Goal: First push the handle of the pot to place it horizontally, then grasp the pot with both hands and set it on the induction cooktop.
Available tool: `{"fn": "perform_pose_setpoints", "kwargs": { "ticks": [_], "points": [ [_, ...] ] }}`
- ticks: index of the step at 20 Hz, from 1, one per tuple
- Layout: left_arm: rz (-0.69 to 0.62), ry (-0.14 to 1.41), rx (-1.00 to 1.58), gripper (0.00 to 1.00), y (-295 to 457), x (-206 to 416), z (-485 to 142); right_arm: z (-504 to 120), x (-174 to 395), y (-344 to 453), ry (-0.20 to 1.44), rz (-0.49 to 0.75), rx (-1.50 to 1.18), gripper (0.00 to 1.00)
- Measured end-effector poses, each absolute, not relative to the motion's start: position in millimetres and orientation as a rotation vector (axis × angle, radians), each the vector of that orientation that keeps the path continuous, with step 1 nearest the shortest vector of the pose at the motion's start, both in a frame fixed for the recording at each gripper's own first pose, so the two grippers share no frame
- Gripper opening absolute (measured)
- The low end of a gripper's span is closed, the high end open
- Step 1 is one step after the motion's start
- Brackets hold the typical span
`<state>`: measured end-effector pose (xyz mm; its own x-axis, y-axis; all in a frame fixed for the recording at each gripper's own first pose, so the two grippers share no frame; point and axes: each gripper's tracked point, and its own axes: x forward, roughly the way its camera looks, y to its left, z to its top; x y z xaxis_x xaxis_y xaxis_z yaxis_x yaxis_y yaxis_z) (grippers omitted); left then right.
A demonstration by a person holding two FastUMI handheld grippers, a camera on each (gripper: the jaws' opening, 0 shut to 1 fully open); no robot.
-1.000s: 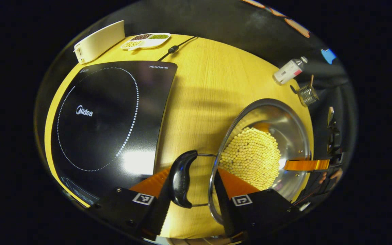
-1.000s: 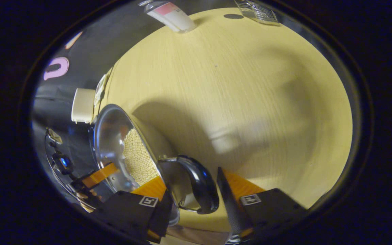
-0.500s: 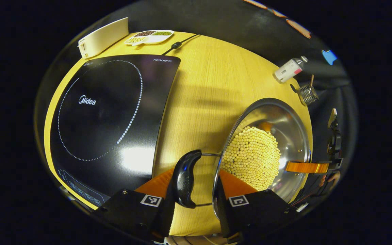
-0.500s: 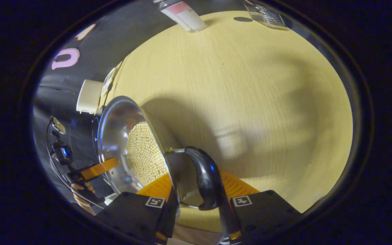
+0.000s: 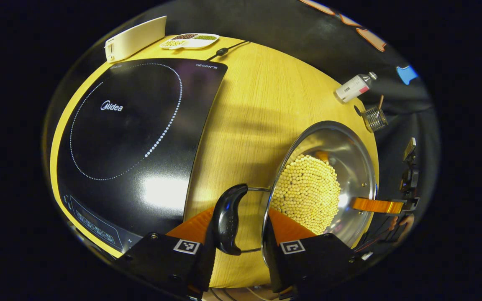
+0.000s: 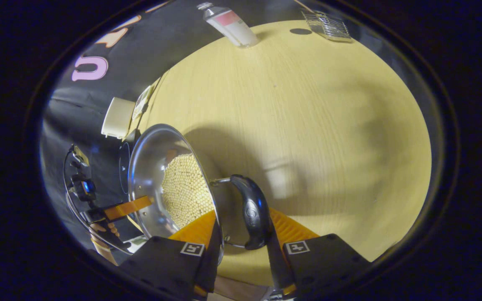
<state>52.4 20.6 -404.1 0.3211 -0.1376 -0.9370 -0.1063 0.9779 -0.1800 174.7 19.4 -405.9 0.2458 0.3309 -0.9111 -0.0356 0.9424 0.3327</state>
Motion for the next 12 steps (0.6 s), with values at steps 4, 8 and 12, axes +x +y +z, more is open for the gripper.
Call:
{"fn": "perform_pose_setpoints", "kwargs": {
  "ticks": [4, 8, 12],
  "points": [
    [-0.043, 1.244, -0.213, 0.56, 20.8, 54.5, -404.6, -412.4, 185.7, 30.4, 1.278, 0.341, 0.310, 0.51],
    [-0.047, 1.239, -0.221, 0.55, 20.5, 54.9, -404.0, -411.0, 191.6, 35.7, 1.220, 0.379, 0.359, 0.51],
    [-0.051, 1.208, -0.212, 0.56, 20.7, 58.2, -401.8, -402.6, 193.9, 33.8, 1.161, 0.367, 0.355, 0.45]
  ]
}}
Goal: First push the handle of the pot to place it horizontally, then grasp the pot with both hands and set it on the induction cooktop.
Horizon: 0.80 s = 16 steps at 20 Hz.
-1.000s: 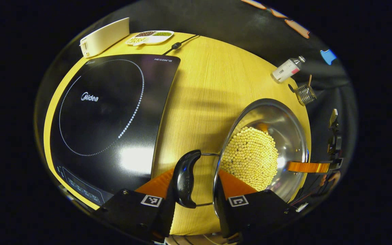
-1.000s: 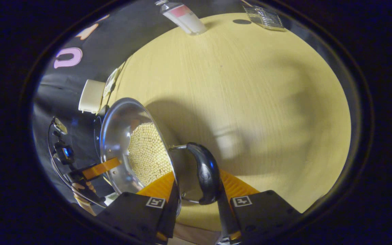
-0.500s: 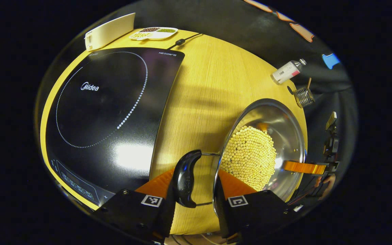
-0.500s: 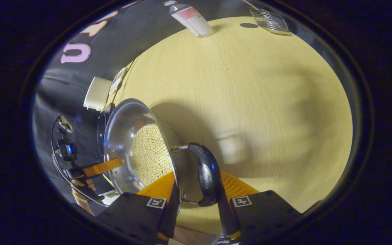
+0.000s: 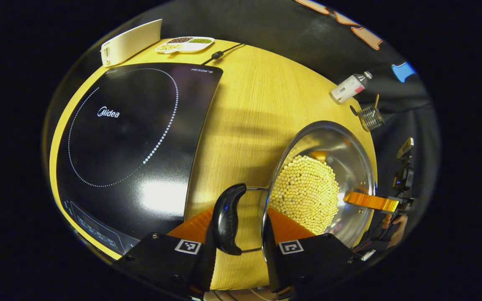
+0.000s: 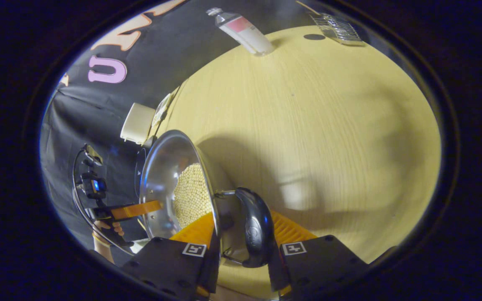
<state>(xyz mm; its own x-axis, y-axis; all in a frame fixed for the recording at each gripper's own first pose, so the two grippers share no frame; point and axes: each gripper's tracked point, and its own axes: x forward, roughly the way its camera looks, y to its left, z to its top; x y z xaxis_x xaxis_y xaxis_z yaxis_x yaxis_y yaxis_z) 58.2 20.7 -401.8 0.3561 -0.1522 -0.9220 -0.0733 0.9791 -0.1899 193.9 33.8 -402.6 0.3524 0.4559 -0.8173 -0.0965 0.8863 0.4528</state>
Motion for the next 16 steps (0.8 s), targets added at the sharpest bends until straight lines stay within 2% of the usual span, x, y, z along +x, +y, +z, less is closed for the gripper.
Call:
{"fn": "perform_pose_setpoints", "kwargs": {
  "ticks": [2, 4, 5, 6, 7, 8, 16],
  "points": [
    [-0.070, 1.182, -0.202, 0.53, 18.9, 60.4, -395.7, -395.9, 196.2, 32.2, 1.128, 0.377, 0.352, 0.45],
    [-0.082, 1.165, -0.195, 0.55, 17.0, 60.5, -386.9, -386.5, 193.2, 32.0, 1.117, 0.380, 0.355, 0.45],
    [-0.082, 1.164, -0.198, 0.52, 15.2, 57.7, -381.2, -381.4, 190.8, 32.4, 1.118, 0.376, 0.359, 0.45],
    [-0.087, 1.167, -0.198, 0.55, 14.2, 56.2, -376.3, -377.7, 188.7, 32.2, 1.115, 0.376, 0.358, 0.45],
    [-0.092, 1.166, -0.201, 0.50, 14.7, 55.0, -372.3, -373.7, 187.4, 33.0, 1.114, 0.373, 0.359, 0.44],
    [-0.094, 1.167, -0.205, 0.55, 16.3, 52.9, -368.2, -370.6, 183.7, 34.0, 1.116, 0.371, 0.359, 0.45],
    [-0.086, 1.136, -0.206, 0.52, 54.1, 34.9, -328.7, -339.9, 162.4, 74.3, 1.088, 0.386, 0.341, 0.45]
  ]
}}
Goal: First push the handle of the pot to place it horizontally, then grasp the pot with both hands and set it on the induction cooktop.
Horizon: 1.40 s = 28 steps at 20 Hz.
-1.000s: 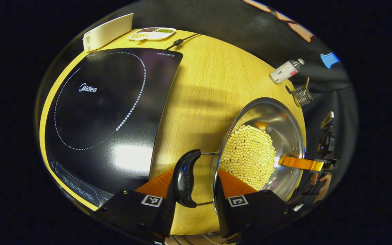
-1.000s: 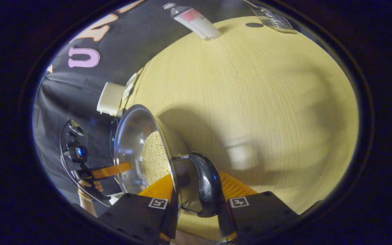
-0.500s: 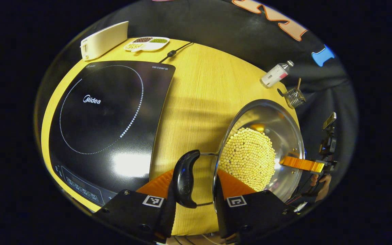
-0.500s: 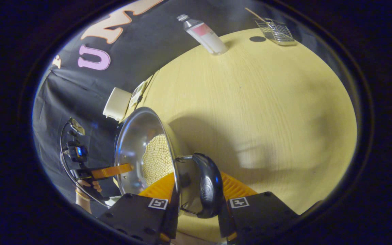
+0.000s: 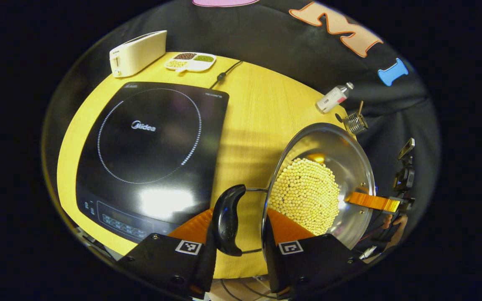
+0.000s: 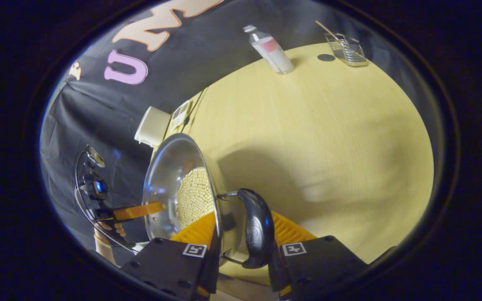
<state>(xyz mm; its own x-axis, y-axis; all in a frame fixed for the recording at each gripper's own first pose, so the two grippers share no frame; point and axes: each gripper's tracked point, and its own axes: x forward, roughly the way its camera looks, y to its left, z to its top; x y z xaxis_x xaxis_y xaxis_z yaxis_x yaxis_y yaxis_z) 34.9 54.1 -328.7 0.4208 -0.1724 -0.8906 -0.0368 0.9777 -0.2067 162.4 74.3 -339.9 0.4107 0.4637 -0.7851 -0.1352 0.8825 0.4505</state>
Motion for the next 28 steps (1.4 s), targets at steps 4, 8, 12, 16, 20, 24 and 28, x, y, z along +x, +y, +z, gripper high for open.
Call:
{"fn": "perform_pose_setpoints", "kwargs": {
  "ticks": [4, 8, 12, 16, 20, 24, 28],
  "points": [
    [-0.079, 1.104, -0.213, 0.52, 95.8, 32.0, -306.9, -325.7, 151.8, 121.6, 1.055, 0.400, 0.351, 0.44],
    [-0.079, 1.074, -0.189, 0.50, 157.6, 36.5, -288.8, -326.4, 142.4, 182.2, 1.045, 0.397, 0.359, 0.44],
    [-0.073, 1.055, -0.160, 0.54, 223.3, 49.3, -278.7, -334.5, 142.6, 247.4, 1.042, 0.386, 0.372, 0.44],
    [-0.076, 1.047, -0.139, 0.52, 278.9, 67.2, -283.9, -349.7, 149.8, 300.8, 1.032, 0.359, 0.377, 0.44],
    [-0.082, 1.024, -0.126, 0.52, 318.2, 87.5, -289.2, -360.2, 161.3, 339.0, 1.014, 0.338, 0.372, 0.44],
    [-0.102, 1.006, -0.113, 0.52, 336.7, 110.6, -294.6, -367.4, 181.1, 356.9, 0.986, 0.300, 0.372, 0.44],
    [-0.117, 0.993, -0.083, 0.52, 344.0, 128.5, -300.4, -378.1, 196.7, 360.9, 0.964, 0.261, 0.366, 0.44]
  ]
}}
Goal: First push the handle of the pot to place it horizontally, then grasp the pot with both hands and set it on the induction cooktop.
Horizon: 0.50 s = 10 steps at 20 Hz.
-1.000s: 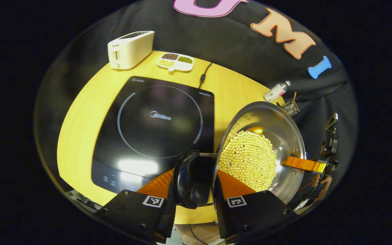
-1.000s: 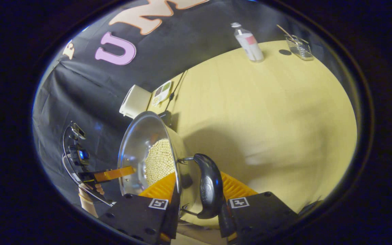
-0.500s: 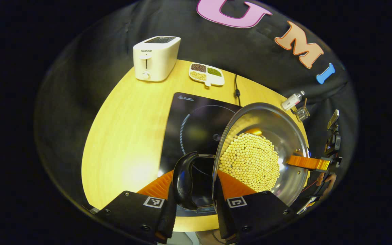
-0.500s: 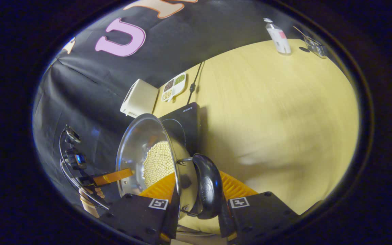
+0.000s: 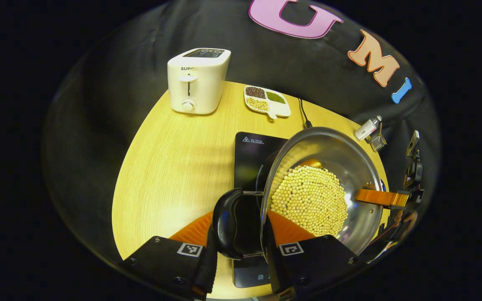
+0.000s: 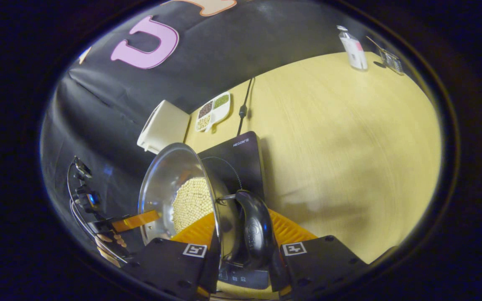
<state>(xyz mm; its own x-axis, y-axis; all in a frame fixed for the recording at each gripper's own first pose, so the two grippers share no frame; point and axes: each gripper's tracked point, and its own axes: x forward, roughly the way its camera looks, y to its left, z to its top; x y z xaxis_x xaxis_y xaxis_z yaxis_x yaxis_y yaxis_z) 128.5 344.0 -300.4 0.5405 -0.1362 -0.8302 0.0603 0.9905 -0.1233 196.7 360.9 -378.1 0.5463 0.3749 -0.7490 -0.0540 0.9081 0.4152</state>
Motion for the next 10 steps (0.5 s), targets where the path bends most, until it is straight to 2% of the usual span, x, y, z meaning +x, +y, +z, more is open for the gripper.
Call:
{"fn": "perform_pose_setpoints", "kwargs": {
  "ticks": [2, 3, 10],
  "points": [
    [-0.120, 0.986, -0.073, 0.52, 344.4, 134.1, -301.8, -378.7, 202.5, 361.2, 0.956, 0.250, 0.373, 0.44],
    [-0.120, 0.984, -0.062, 0.53, 345.1, 138.7, -304.2, -379.2, 204.1, 362.3, 0.957, 0.249, 0.375, 0.51],
    [-0.087, 0.963, -0.022, 0.56, 354.7, 147.4, -301.4, -387.6, 219.4, 372.8, 0.965, 0.273, 0.378, 0.50]
  ]
}}
